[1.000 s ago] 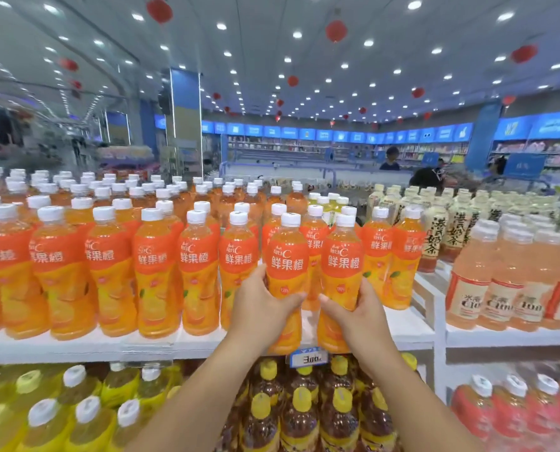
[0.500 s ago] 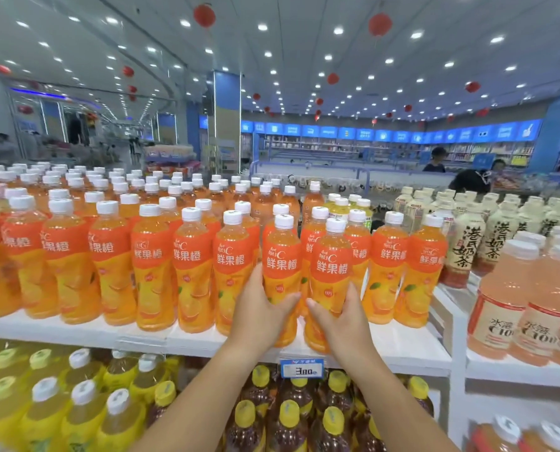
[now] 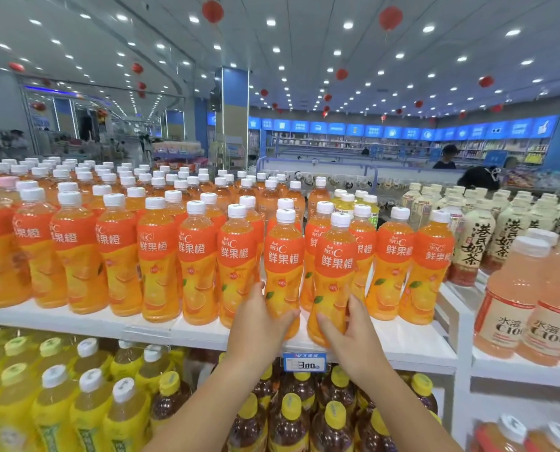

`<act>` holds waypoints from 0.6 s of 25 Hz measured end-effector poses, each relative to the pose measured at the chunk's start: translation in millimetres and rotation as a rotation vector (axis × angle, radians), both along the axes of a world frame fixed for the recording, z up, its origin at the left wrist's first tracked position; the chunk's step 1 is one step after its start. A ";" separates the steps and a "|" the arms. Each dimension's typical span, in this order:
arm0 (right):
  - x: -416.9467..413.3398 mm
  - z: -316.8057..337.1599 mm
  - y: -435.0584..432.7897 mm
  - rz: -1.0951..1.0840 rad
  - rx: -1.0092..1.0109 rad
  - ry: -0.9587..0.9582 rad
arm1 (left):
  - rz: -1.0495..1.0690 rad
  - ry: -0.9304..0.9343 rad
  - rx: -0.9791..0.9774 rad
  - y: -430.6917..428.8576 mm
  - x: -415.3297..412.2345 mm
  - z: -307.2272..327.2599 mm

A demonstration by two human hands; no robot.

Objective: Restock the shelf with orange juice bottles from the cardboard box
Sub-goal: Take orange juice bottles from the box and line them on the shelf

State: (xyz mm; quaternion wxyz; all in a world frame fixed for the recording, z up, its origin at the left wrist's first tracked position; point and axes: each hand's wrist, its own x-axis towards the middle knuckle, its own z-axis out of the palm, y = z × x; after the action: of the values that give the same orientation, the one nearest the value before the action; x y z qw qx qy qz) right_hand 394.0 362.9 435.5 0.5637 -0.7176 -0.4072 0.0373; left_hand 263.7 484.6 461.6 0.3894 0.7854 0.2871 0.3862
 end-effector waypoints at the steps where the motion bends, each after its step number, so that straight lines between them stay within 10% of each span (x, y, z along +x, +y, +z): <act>1: 1.7 -0.3 1.3 0.006 0.019 0.029 | 0.012 -0.003 -0.017 1.0 1.3 -1.4; 15: -6.0 -1.5 12.8 -0.026 0.086 0.034 | 0.138 0.101 0.141 -2.9 3.9 1.7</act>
State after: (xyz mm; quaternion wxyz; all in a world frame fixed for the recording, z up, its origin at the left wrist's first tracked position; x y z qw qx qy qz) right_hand 388.0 375.7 434.0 0.6012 -0.6974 -0.3894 0.0244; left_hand 267.6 481.8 463.3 0.2906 0.8077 0.3318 0.3913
